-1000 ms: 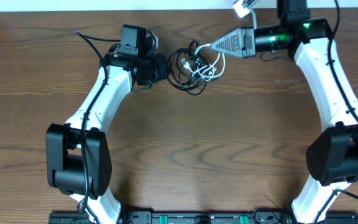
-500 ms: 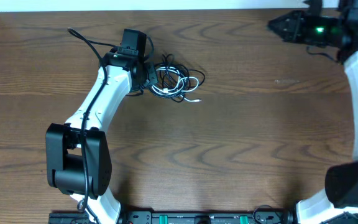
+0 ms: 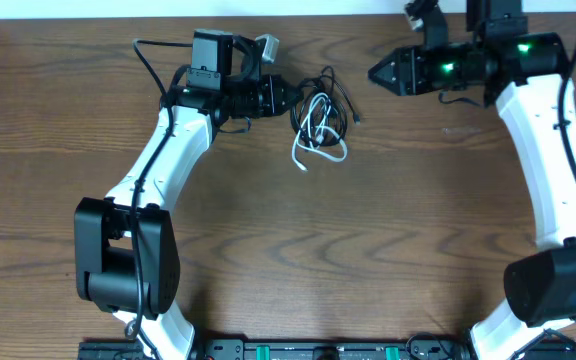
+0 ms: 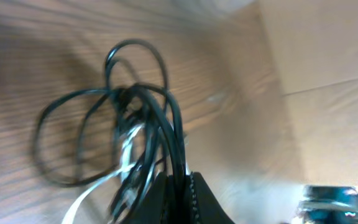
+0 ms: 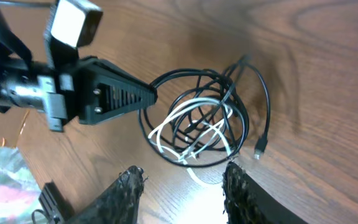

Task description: Untangle cables

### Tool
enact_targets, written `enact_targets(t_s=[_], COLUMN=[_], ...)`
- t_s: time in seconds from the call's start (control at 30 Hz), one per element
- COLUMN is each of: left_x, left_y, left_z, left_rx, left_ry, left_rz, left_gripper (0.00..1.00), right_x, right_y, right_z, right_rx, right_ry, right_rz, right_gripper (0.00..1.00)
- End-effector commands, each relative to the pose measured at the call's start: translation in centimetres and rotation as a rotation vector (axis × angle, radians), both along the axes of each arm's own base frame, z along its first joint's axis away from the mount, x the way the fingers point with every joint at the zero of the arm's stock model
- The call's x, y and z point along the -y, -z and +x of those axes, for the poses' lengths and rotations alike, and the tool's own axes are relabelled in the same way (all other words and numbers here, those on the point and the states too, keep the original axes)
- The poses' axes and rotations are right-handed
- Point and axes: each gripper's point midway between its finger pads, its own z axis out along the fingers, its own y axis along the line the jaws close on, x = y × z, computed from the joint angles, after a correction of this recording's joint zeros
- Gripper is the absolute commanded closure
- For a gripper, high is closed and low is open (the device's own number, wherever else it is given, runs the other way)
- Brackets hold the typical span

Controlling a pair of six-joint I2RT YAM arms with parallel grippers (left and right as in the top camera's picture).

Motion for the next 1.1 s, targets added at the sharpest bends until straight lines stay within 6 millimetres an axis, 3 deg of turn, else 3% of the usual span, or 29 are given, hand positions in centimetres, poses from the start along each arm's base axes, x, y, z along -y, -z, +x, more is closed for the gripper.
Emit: enact_targets(t_s=[0.0, 0.23, 0.47, 0.73, 0.83, 0.93, 1.0, 1.07], left_x=[1.1, 1.1, 0.8, 0.6, 0.6, 0.5, 0.4, 0.3], left_y=[-1.8, -1.8, -1.5, -1.3, -1.3, -1.2, -1.1, -1.0], left_z=[-0.6, -0.5, -0.2, 0.1, 0.1, 0.2, 0.3, 0.3], left_rx=[-0.081, -0.078, -0.075, -0.072, -0.072, -0.071, -0.069, -0.069], left_ry=[0.023, 0.022, -0.004, -0.021, -0.021, -0.029, -0.038, -0.038], left_rz=[-0.131, -0.132, -0.109, -0.095, -0.095, -0.088, -0.08, -0.08], left_gripper=[0.93, 0.93, 0.93, 0.93, 0.93, 0.93, 0.93, 0.93], right_x=[-1.7, -5.7, -8.2, -10.8, -11.1, -10.0, -9.2, -8.9], right_y=[1.9, 5.6, 10.7, 13.5, 14.1, 15.3, 15.9, 16.1], right_z=[-0.1, -0.2, 0.6, 1.2, 1.2, 0.9, 0.8, 0.7], right_rx=[-0.025, -0.159, -0.399, -0.443, -0.441, -0.451, -0.456, -0.442], right_ry=[-0.053, -0.063, 0.127, 0.143, 0.148, 0.195, 0.223, 0.208], right_rz=[-0.02, -0.003, 0.002, 0.017, 0.0, -0.081, -0.129, -0.152], right_gripper=[0.55, 0.4, 0.41, 0.4, 0.43, 0.5, 0.59, 0.86])
